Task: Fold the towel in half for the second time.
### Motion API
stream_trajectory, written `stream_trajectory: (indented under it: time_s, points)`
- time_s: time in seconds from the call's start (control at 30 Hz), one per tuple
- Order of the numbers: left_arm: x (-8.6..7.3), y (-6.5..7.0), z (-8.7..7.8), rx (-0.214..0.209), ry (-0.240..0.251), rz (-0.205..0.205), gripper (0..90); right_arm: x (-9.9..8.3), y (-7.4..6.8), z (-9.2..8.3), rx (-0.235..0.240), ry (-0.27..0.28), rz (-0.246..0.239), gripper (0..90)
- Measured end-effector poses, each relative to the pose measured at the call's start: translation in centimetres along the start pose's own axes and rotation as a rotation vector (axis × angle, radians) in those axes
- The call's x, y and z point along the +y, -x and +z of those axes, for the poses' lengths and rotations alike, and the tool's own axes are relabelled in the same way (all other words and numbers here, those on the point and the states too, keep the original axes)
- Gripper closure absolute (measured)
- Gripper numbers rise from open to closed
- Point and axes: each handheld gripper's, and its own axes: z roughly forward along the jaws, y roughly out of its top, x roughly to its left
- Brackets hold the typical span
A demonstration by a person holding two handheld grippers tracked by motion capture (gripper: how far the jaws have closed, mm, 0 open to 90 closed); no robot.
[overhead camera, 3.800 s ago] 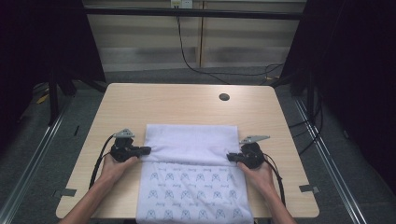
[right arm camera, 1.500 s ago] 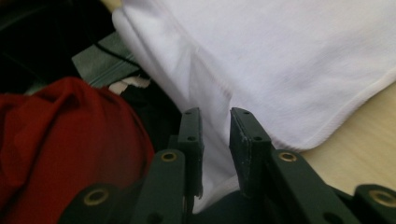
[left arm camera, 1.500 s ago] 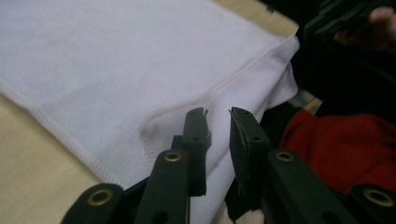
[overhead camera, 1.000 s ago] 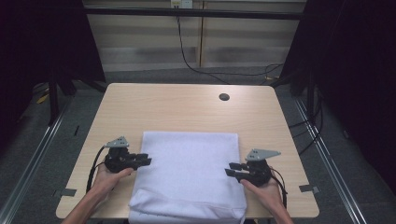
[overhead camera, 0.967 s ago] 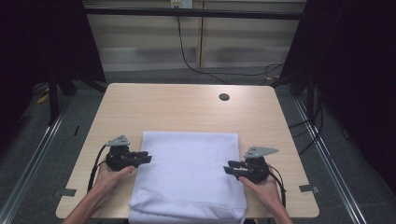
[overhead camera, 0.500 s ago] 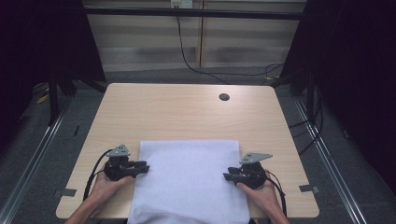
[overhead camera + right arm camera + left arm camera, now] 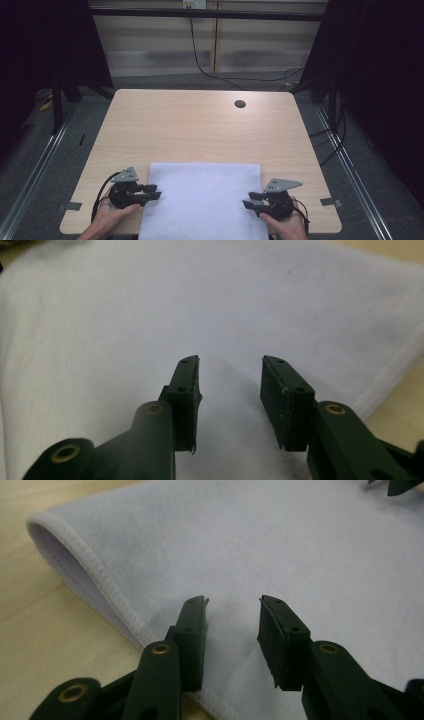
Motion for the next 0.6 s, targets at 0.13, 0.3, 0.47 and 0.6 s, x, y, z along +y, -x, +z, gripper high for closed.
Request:
stream_trajectory:
  time_s: [0.13, 0.3, 0.47, 0.6]
  points:
    - [1.4, -1.5, -0.4, 0.016, 0.061, -0.029, 60.3, 1.8, 2.5, -0.4, -0.064, 0.065, 0.019, 56.3]
    - [3.3, -4.0, 0.2, 0.091, 0.089, -0.06, 57.2, 3.8, 5.2, 0.3, -0.127, 0.099, 0.008, 53.6]
    - [4.8, -5.7, 1.1, 0.095, 0.09, -0.081, 53.8, 5.4, 7.8, 1.6, -0.125, 0.096, 0.039, 52.3]
    - [4.6, -6.5, 2.2, 0.096, 0.088, -0.093, 52.7, 4.9, 9.4, 2.6, -0.126, 0.063, 0.061, 54.2]
